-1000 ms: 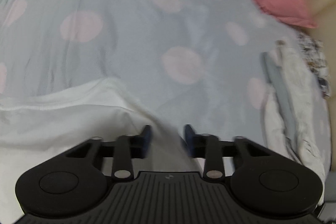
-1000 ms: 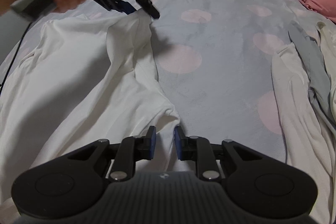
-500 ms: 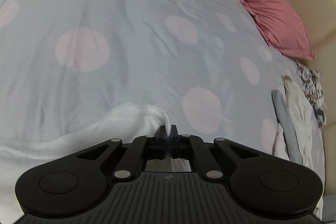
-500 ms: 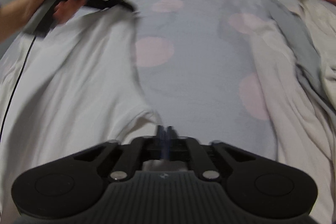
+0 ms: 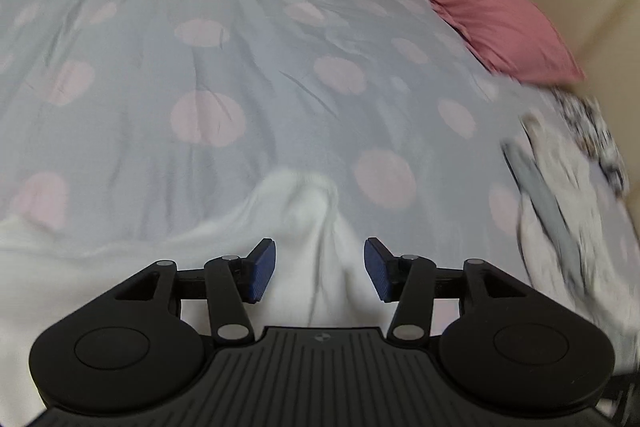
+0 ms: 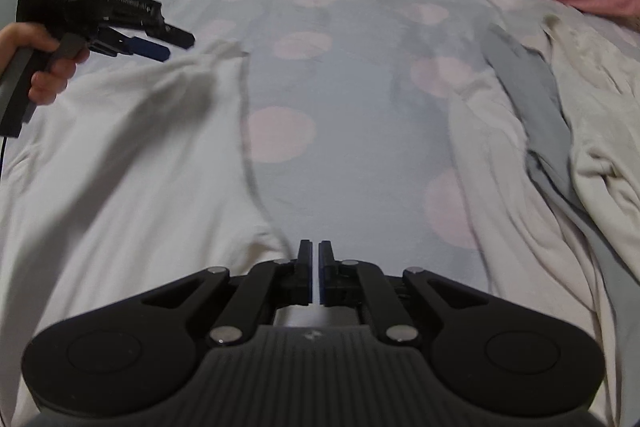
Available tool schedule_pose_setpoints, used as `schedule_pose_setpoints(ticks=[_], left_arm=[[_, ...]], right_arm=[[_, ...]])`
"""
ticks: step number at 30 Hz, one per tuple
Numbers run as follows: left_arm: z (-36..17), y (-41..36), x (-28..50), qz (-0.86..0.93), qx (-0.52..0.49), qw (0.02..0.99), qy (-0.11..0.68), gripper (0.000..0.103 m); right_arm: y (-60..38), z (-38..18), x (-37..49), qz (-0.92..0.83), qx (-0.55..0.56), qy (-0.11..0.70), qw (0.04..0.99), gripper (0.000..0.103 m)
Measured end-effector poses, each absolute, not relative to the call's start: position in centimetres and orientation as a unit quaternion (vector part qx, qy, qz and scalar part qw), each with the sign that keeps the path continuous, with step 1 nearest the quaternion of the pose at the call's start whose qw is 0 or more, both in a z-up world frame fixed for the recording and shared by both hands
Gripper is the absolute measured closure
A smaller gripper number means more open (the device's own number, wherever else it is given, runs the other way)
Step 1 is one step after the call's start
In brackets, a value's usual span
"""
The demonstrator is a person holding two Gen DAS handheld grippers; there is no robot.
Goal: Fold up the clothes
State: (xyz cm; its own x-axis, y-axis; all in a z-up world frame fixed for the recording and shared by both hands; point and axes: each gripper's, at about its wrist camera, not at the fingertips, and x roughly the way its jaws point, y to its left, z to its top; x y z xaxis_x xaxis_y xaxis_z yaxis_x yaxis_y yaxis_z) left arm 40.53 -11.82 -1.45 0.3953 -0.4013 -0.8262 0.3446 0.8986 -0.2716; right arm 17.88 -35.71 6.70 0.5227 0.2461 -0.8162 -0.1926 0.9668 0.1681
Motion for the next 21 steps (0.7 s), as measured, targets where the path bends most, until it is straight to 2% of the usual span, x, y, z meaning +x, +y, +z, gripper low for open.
schedule_pose_setpoints(ticks=[6,13,15,16,17,19,21], left_arm=[[1.7,-10.1,32.3,-0.259,-0.013,0.831,0.492,0.056],[2.1,-8.6,22.1,-0.278,0.007,0.814,0.510,0.056],[2.0,-8.1,19.3,-0.282,0.007,0.812,0.511,0.056],[2.0,-7.9,18.2,-0.283,0.009,0.812,0.510,0.056],[2.0,-7.6,16.9,-0.282,0.009,0.813,0.508,0.056],[2.0,-6.9,14.8,-0.281,0.009,0.815,0.506,0.056],[2.1,-5.8,12.9,-0.278,-0.004,0.817,0.505,0.056]], right_arm=[[-33.7,9.0,15.1,0.173,0.012,0.463,0.869,0.097],[-33.7,9.2,11.4,0.172,-0.016,0.476,0.862,0.096],[-33.8,9.1,10.2,0.165,-0.023,0.483,0.860,0.089],[-33.9,9.0,9.5,0.162,-0.027,0.486,0.858,0.073],[-34.0,8.9,8.8,0.159,-0.030,0.487,0.858,0.066],[-34.3,8.5,7.4,0.155,-0.038,0.491,0.857,0.064],[-34.5,7.9,5.9,0.150,-0.055,0.496,0.854,0.058]])
